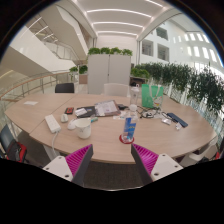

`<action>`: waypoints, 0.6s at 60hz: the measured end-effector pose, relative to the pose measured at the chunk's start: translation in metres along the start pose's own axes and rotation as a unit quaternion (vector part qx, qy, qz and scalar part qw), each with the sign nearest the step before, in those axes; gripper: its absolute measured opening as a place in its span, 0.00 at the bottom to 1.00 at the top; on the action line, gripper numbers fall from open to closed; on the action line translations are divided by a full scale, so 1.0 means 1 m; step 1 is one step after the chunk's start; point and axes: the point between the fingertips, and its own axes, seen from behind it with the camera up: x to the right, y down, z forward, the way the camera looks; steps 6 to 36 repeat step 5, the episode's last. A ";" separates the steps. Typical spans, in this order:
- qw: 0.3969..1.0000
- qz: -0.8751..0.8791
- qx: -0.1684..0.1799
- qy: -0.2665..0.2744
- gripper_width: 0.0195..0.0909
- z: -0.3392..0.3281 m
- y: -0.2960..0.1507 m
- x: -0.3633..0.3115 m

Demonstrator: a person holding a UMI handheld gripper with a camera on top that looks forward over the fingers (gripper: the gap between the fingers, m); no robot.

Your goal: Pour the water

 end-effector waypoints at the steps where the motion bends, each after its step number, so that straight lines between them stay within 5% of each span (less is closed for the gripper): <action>1: 1.000 0.002 -0.001 0.001 0.90 -0.007 -0.002 -0.004; 36: 1.000 0.010 -0.001 -0.001 0.90 -0.029 -0.011 -0.019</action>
